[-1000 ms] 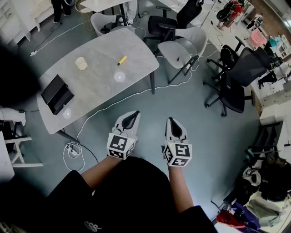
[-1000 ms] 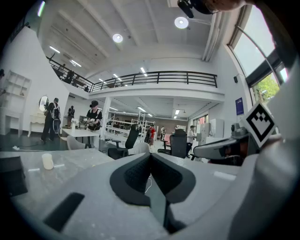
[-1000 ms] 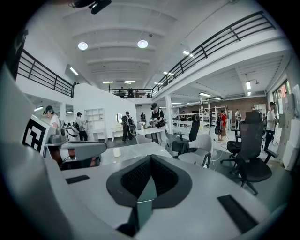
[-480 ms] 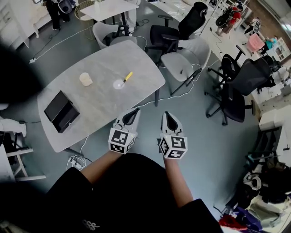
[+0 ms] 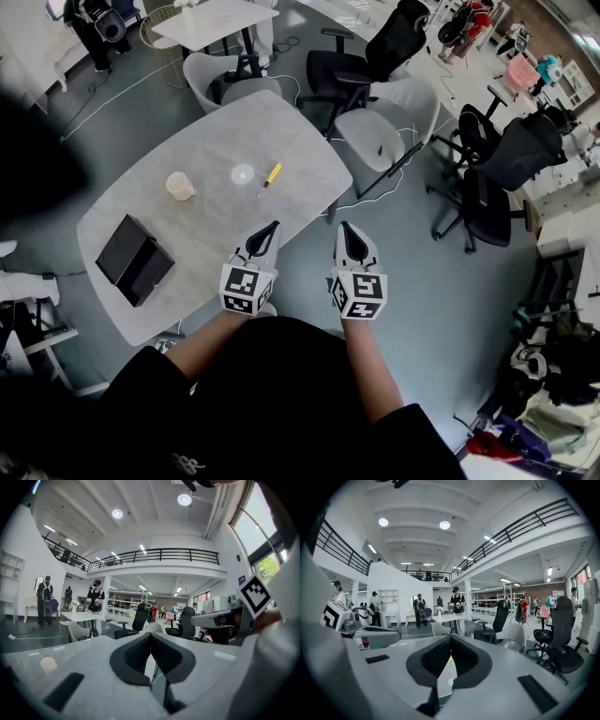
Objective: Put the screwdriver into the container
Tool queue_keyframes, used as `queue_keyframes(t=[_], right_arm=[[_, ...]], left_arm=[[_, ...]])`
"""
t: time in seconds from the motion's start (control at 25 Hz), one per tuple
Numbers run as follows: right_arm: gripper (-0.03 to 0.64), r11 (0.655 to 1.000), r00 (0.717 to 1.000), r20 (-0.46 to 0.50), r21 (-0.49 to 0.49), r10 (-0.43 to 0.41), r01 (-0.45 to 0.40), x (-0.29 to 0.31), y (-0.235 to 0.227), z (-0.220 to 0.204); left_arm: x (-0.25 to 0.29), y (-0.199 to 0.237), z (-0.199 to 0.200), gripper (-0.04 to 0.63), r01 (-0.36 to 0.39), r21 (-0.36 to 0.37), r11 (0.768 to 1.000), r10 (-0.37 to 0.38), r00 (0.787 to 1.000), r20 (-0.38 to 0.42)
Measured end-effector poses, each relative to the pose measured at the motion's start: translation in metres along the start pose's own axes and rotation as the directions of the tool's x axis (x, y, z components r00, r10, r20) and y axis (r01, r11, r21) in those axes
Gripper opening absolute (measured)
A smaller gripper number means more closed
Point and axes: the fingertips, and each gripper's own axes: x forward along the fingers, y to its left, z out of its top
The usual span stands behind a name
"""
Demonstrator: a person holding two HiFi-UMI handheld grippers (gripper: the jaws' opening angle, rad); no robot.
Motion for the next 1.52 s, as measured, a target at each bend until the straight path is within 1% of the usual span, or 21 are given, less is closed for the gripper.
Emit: queue_keyframes(t=[0.2,0.4,0.48,0.64,0.76,0.84,0.92,1.0,1.12,1.24,1.4,1.52], right_arm=[[0.008,0.999,0.998,-0.044,-0.006,-0.049,0.049,0.020,0.001,-0.013],[0.008,0.998,0.989,-0.139,0.004,-0.055,0.057,0.033,0.006,-0.052],[0.008,0.999,0.986,-0.162,-0.001,-0.046,0.046,0.036,0.008,-0.062],[0.008,1.000,0.987,-0.160,0.011,-0.019,0.021,0.051,0.003,-0.059],[0.008,1.000,0.987,-0.160,-0.024,0.004,-0.008,0.067,0.006,-0.061],[0.008,0.999,0.985,-0.171,-0.035,0.035,-0.041,0.081,0.011,-0.067],[0.008,0.997,0.982,-0.176,-0.025,0.073,-0.079,0.100,0.014,-0.069],[0.008,0.993,0.978,-0.179,-0.016,0.110,-0.115,0.121,0.012,-0.070],[0.008,0.987,0.967,-0.196,0.007,0.160,-0.162,0.154,0.009,-0.071],[0.008,0.976,0.954,-0.209,0.036,0.216,-0.213,0.187,0.012,-0.073],[0.008,0.959,0.930,-0.233,0.048,0.283,-0.280,0.227,0.001,-0.075],[0.008,0.944,0.909,-0.257,0.052,0.329,-0.327,0.253,-0.011,-0.076]], left_arm=[[0.013,0.033,-0.008,0.015,0.001,-0.036,0.999,-0.001,1.000,-0.002],[0.020,0.058,-0.029,0.015,-0.018,-0.089,0.996,0.015,0.999,-0.031],[0.020,0.063,-0.037,0.017,-0.028,-0.099,0.995,0.023,0.999,-0.047],[0.026,0.069,-0.044,0.015,-0.059,-0.102,0.993,0.053,0.997,-0.064],[0.035,0.075,-0.052,0.017,-0.076,-0.103,0.992,0.068,0.994,-0.084],[0.040,0.081,-0.062,0.017,-0.079,-0.120,0.990,0.066,0.992,-0.108],[0.049,0.088,-0.070,0.017,-0.076,-0.143,0.987,0.058,0.990,-0.126],[0.063,0.096,-0.076,0.017,-0.090,-0.136,0.987,0.070,0.987,-0.144],[0.087,0.112,-0.087,0.017,-0.123,-0.109,0.986,0.099,0.974,-0.202],[0.112,0.131,-0.101,0.018,-0.141,-0.085,0.986,0.113,0.955,-0.275],[0.160,0.145,-0.125,0.018,-0.129,-0.009,0.992,0.116,0.920,-0.375],[0.194,0.154,-0.140,0.018,-0.125,0.006,0.992,0.115,0.891,-0.439]])
